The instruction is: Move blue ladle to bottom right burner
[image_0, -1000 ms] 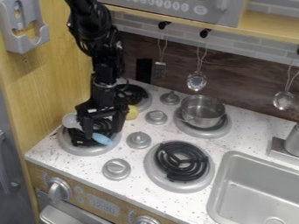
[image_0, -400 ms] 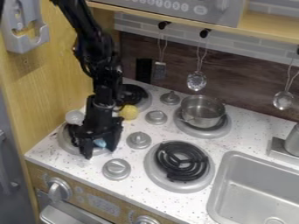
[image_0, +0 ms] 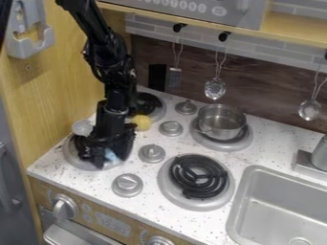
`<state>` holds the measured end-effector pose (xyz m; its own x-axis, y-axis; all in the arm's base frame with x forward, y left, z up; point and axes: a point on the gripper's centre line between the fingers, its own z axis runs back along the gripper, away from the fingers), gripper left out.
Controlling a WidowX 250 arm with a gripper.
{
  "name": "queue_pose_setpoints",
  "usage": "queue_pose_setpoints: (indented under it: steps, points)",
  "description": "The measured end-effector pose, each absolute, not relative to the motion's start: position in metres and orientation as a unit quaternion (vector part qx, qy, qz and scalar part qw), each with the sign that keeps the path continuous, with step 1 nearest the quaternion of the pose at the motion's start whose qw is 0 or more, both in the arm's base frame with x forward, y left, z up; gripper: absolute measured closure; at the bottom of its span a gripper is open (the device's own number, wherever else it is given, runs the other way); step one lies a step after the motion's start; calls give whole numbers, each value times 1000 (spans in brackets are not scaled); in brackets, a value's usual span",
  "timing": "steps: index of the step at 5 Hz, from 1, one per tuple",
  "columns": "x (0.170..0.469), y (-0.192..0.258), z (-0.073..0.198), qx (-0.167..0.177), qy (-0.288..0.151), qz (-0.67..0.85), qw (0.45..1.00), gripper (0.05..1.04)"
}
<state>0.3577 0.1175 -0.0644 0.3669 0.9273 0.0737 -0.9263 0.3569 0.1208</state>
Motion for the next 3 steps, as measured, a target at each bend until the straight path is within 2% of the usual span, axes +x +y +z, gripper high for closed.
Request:
queue_pose_setpoints:
  steps: [1, 2, 3]
  points:
    - [360, 117, -66, 65, 3, 556, 829, 489]
    - [360, 116, -66, 62, 3, 544, 837, 748]
    - [361, 106, -66, 55, 9, 512, 857, 778]
